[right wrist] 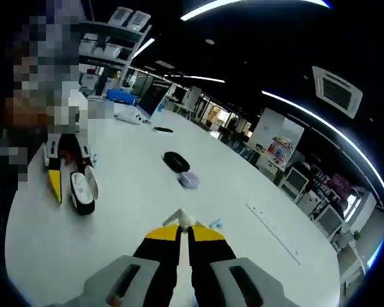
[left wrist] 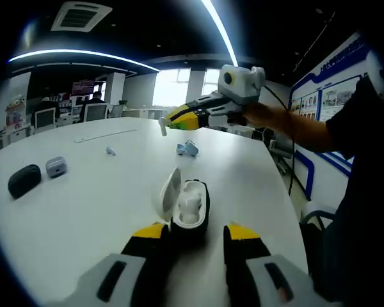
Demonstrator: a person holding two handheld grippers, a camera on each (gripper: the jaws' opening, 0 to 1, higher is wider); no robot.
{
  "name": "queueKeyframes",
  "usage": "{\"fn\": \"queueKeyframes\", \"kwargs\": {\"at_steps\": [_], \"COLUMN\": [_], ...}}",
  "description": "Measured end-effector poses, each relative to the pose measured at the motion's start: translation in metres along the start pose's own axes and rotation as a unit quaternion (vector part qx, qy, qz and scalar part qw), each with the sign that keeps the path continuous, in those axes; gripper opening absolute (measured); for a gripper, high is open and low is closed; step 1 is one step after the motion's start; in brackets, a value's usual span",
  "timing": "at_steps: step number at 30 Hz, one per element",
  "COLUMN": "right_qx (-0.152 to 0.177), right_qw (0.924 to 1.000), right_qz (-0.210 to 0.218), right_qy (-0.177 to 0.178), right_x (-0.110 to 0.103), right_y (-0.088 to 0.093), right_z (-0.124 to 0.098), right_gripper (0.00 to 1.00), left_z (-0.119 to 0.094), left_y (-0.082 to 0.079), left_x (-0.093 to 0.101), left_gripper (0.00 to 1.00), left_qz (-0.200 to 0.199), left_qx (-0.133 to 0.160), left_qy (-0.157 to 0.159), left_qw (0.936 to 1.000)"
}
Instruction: Pick up the earbuds from the table and place the earbuds into the earbud case
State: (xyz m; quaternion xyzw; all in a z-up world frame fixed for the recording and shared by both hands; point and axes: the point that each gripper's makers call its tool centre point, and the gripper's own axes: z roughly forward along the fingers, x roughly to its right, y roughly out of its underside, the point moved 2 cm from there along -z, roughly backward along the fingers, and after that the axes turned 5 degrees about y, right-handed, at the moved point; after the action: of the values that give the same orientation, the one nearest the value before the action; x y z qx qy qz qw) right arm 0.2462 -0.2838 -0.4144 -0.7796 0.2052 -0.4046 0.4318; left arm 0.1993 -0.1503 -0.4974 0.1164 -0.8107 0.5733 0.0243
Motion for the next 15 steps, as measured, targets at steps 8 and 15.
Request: {"fn": "queueKeyframes", "kwargs": {"at_steps": [8,15], "right_qx": [0.053,0.081], "right_qw": [0.997,0.9912], "right_qz": [-0.053,-0.104], "right_qy": [0.018,0.013], "right_x": [-0.038,-0.073], "right_y": [-0.02,-0.026], "right_z": [-0.018,-0.022], "right_gripper": [0.05,0.05], "left_z": [0.0,0.001], "left_y": [-0.001,-0.001], "left_x": [0.0,0.0], "left_gripper": [0.36,0.36], "left_qz": [-0.002,-0.003], "left_qx": [-0.001,-0.001], "left_qy": [0.0,0.001], "left_qw": [1.0,1.0]}}
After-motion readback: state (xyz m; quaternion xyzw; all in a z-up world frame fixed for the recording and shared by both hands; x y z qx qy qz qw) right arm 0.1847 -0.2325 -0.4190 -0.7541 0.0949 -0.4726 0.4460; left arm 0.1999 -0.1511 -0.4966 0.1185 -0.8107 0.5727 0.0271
